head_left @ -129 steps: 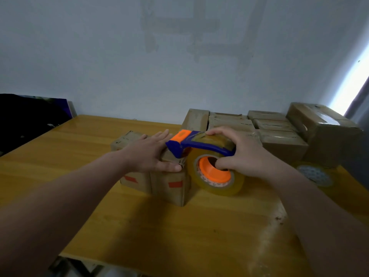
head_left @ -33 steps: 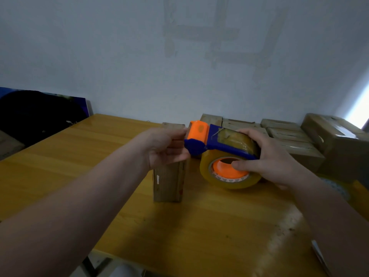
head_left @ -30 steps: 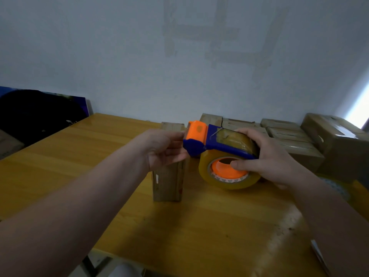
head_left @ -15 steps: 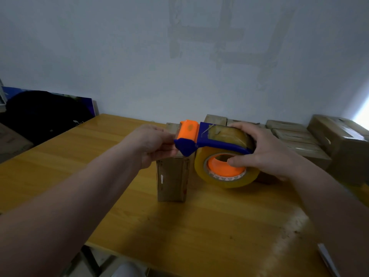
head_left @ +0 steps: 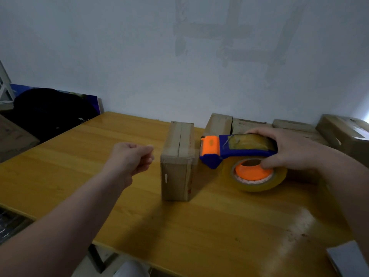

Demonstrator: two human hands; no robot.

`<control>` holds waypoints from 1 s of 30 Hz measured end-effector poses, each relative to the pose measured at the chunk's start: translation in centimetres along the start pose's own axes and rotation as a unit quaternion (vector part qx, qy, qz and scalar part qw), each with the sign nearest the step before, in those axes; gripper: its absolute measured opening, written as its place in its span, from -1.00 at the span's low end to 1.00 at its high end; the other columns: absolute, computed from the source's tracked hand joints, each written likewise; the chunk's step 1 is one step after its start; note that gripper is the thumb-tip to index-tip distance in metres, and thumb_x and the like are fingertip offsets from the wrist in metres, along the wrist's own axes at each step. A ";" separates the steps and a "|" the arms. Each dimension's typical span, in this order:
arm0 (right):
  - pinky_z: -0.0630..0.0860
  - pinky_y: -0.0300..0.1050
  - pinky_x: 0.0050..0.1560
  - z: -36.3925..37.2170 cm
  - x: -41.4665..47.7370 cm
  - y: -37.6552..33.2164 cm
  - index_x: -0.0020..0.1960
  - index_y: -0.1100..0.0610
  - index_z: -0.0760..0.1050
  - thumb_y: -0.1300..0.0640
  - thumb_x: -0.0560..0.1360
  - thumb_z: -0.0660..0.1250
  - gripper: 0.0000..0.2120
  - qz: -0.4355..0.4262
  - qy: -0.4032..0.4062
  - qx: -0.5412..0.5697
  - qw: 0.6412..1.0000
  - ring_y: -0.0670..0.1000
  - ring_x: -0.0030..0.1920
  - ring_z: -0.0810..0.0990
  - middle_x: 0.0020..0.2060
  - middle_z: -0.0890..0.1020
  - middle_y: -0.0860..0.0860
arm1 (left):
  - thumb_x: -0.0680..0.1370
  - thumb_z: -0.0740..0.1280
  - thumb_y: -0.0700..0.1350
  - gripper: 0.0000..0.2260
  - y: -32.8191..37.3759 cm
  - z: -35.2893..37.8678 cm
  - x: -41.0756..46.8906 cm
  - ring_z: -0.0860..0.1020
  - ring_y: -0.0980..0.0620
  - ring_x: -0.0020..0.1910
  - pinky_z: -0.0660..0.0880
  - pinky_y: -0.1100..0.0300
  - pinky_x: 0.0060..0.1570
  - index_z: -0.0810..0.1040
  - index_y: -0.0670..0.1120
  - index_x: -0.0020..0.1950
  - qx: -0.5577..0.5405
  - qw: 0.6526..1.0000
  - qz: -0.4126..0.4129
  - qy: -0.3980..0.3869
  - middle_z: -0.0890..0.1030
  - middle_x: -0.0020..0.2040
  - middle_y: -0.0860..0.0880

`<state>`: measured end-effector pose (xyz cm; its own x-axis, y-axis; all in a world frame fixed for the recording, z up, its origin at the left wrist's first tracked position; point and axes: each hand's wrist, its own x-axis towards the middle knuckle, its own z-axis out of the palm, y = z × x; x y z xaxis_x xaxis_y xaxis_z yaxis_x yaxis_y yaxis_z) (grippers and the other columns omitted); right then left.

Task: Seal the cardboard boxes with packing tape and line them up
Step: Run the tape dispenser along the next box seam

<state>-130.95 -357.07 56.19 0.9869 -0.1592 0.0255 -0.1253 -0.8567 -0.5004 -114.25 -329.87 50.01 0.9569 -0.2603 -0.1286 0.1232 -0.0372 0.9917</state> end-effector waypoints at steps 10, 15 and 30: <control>0.51 -0.19 -0.16 2.1 1.5 1.3 0.19 -0.27 0.31 0.24 0.35 0.50 -0.37 0.030 -0.022 -0.004 0.999 -0.07 -0.08 0.57 0.01 0.54 -0.08 | 0.55 0.36 -0.21 -0.82 -2.4 0.4 1.5 0.47 0.17 -0.58 0.42 0.36 -0.57 0.48 -0.17 -0.26 0.007 1.000 -0.020 0.013 0.54 -0.50 -0.03; 0.53 -0.24 -0.20 4.6 2.2 2.5 0.26 -0.25 0.25 0.20 0.35 0.51 -0.32 0.048 -0.057 0.027 0.997 -0.06 -0.07 0.59 0.05 0.51 -0.08 | 0.56 0.35 -0.15 -0.79 -4.0 0.5 1.6 0.46 0.12 -0.51 0.42 0.25 -0.46 0.48 -0.13 -0.27 0.032 0.999 -0.033 -0.025 0.56 -0.46 -0.02; 0.53 -0.28 -0.24 7.3 1.8 3.0 0.26 -0.22 0.26 0.27 0.36 0.49 -0.32 0.042 -0.057 0.080 0.994 -0.04 -0.10 0.60 0.03 0.53 -0.03 | 0.65 0.10 0.04 -0.77 -4.5 1.5 -2.3 0.55 0.16 0.00 0.50 0.14 0.04 0.54 0.15 -0.05 0.050 0.987 0.153 0.012 0.59 -0.07 0.16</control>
<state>-128.76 -356.34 48.43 0.9797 -0.1627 -0.1169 -0.1998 -0.7515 -0.6287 -117.38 -330.55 45.82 0.9514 -0.2516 0.1778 -0.1975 -0.0551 0.9788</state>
